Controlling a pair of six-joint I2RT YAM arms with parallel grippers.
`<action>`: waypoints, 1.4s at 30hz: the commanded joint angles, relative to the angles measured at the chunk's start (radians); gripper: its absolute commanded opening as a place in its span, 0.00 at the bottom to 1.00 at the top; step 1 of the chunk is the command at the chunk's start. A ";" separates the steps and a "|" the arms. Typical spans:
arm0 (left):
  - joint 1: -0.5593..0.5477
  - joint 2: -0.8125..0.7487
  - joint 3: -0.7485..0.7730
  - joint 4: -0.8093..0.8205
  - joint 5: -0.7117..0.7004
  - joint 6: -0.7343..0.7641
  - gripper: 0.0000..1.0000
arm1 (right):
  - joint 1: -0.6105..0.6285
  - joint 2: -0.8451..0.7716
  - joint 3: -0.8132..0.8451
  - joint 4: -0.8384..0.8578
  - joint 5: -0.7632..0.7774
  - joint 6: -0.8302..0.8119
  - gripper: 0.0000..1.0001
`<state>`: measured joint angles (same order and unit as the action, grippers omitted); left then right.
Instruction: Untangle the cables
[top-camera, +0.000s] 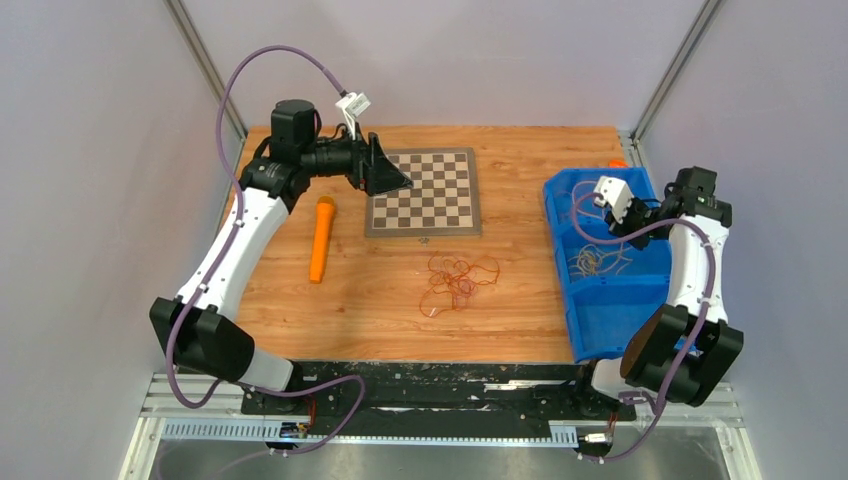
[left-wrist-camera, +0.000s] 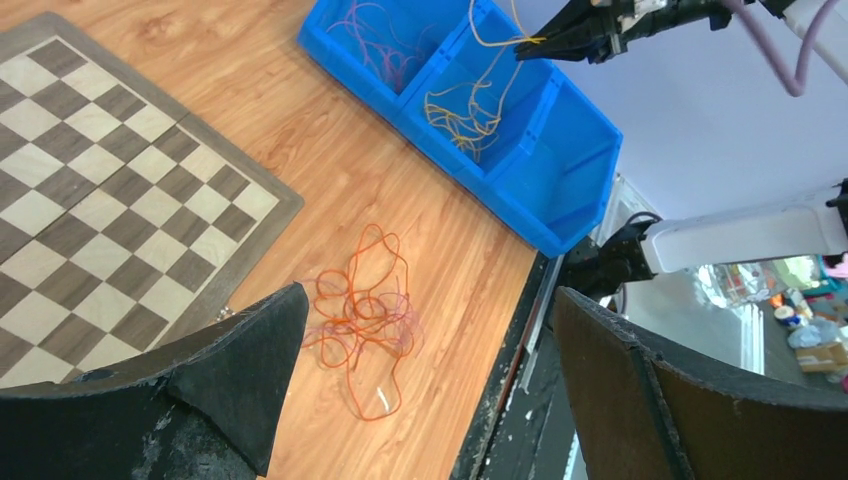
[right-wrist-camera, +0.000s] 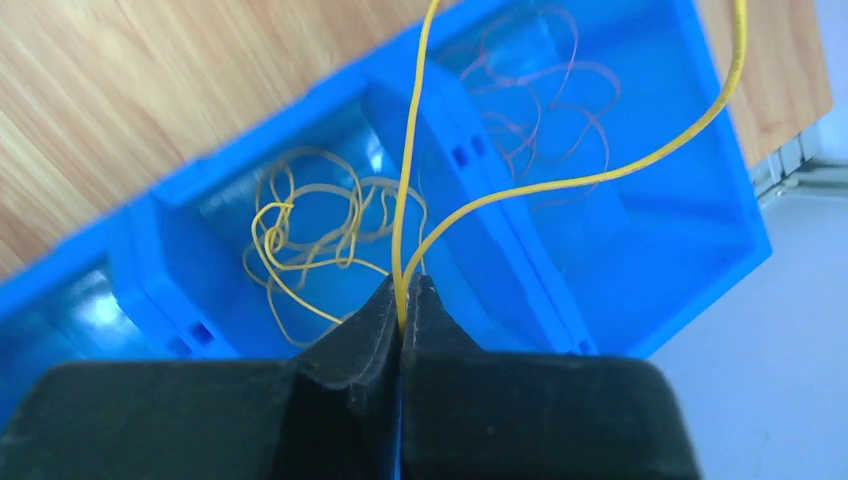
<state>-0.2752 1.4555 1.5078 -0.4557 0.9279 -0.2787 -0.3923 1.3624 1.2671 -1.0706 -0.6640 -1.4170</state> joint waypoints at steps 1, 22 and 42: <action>-0.004 -0.052 0.001 -0.027 -0.017 0.078 1.00 | -0.042 0.018 -0.047 -0.040 0.099 -0.378 0.00; 0.012 0.007 -0.023 -0.316 -0.152 0.399 1.00 | -0.033 0.058 0.014 -0.045 0.199 -0.382 0.78; 0.002 0.261 -0.214 -0.285 -0.012 0.394 0.79 | 0.770 0.244 -0.056 0.392 0.065 0.877 0.87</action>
<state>-0.2687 1.7176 1.3190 -0.7727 0.8227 0.1276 0.3260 1.5127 1.2217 -0.8459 -0.6441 -0.7006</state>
